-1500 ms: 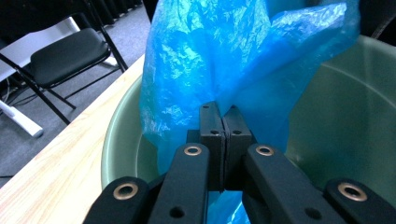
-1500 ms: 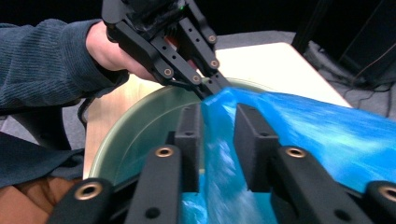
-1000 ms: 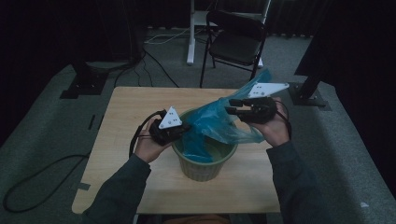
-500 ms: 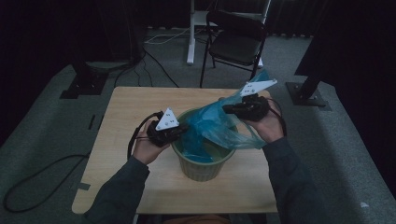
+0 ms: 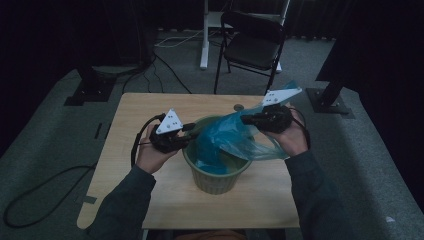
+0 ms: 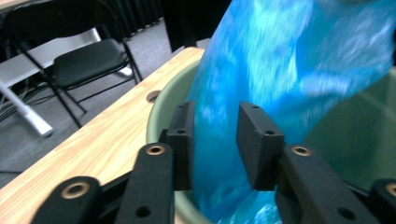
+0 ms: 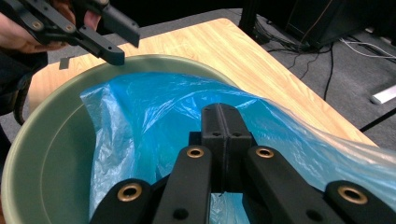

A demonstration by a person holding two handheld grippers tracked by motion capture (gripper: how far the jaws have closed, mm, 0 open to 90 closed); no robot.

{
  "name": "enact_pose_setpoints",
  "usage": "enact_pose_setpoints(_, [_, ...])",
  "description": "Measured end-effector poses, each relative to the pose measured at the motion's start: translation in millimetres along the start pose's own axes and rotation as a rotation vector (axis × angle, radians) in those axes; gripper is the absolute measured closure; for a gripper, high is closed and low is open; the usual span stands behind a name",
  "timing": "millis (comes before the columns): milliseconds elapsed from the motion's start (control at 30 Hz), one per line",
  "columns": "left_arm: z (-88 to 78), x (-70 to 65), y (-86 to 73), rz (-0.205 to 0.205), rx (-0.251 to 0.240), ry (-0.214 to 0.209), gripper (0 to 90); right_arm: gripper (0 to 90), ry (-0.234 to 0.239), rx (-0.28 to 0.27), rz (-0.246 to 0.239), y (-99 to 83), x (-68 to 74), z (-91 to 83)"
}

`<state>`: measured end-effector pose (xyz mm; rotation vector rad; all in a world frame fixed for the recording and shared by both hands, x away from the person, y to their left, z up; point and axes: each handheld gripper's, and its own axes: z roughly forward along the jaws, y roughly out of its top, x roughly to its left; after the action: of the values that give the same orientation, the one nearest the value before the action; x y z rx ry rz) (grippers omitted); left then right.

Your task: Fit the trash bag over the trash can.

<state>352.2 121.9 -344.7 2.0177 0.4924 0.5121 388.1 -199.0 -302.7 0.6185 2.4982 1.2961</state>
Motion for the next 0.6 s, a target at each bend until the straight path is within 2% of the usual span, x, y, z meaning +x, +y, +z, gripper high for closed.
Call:
enact_pose_setpoints(167, [5.6, -8.8, 21.9, 0.031, -0.02, -0.063, 58.3, 90.0, 0.016, 0.006, -0.017, 3.6, 5.4, 5.1])
enact_pose_setpoints(233, [10.3, -12.5, 30.1, 0.028, -0.028, -0.095, 53.6, 90.0, 0.02, 0.005, -0.02, 5.0, 6.8, 6.9])
enact_pose_setpoints(333, [19.6, -17.9, 39.7, 0.032, -0.018, -0.092, 49.7, 90.0, 0.033, 0.006, -0.03, 6.8, 10.0, 10.2])
enact_pose_setpoints(400, [27.7, -21.6, 43.5, 0.047, 0.016, -0.074, 48.9, 90.0, 0.044, 0.007, -0.038, 7.5, 12.8, 12.3])
enact_pose_setpoints(467, [36.1, -24.0, 44.8, 0.055, 0.063, -0.046, 52.6, 90.0, 0.05, 0.009, -0.047, 8.0, 15.0, 13.6])
enact_pose_setpoints(533, [40.9, -26.2, 43.9, 0.072, 0.082, -0.045, 64.7, 90.0, 0.053, 0.011, -0.053, 7.9, 16.3, 13.7])
enact_pose_setpoints(600, [41.1, -27.7, 43.0, 0.082, 0.08, -0.045, 75.4, 90.0, 0.052, 0.015, -0.053, 7.1, 17.1, 12.2])
